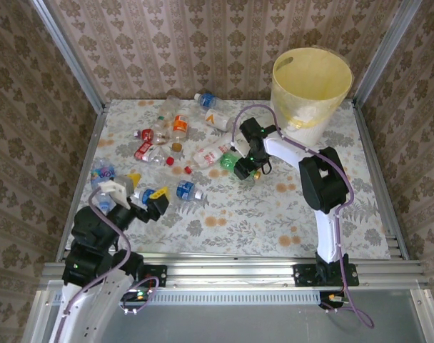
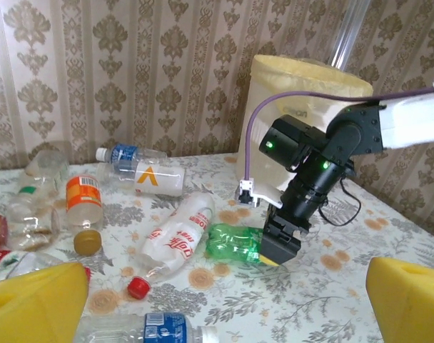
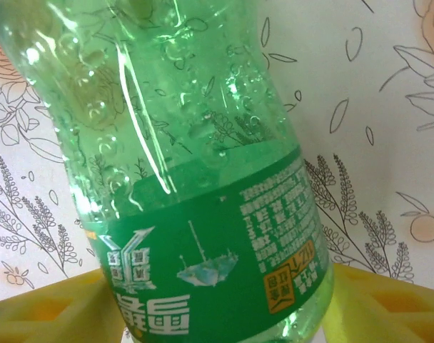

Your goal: Throw the plastic bottles in the bin

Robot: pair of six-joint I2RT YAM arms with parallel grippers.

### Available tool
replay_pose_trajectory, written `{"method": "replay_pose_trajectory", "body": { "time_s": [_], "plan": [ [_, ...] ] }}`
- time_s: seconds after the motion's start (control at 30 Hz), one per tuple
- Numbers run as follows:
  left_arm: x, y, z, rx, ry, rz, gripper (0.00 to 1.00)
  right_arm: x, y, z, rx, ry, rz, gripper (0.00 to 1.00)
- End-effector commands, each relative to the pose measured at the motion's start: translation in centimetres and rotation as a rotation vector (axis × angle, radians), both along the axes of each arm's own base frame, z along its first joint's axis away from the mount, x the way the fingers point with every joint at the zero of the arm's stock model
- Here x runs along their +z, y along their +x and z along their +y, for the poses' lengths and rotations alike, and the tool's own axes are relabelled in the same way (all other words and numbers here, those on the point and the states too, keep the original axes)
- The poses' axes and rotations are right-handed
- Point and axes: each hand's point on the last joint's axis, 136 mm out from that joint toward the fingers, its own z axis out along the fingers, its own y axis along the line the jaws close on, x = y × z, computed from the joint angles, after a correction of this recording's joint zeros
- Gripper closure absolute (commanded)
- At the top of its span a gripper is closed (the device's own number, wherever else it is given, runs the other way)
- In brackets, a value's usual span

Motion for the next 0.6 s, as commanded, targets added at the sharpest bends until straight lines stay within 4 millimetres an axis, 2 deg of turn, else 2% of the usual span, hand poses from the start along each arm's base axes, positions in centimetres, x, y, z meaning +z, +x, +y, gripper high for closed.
{"method": "replay_pose_trajectory", "body": {
  "time_s": [0.0, 0.1, 0.23, 0.57],
  "plan": [
    [2.0, 0.7, -0.9, -0.028, -0.126, 0.074, 0.0, 1.0, -0.3, 0.6, 0.001, 0.041, -0.028, 0.39],
    [2.3, 2.0, -2.0, -0.057, -0.159, 0.115, 0.0, 1.1, -0.5, 0.9, -0.009, 0.067, -0.029, 0.43],
    [0.9, 3.7, -2.7, -0.037, -0.144, 0.174, 0.0, 1.1, -0.9, 0.7, -0.032, 0.072, -0.024, 0.51],
    [-2.6, 6.2, -6.9, -0.061, -0.13, 0.29, 0.0, 1.7, -2.2, 0.7, -0.062, 0.121, -0.03, 0.53]
  ]
}}
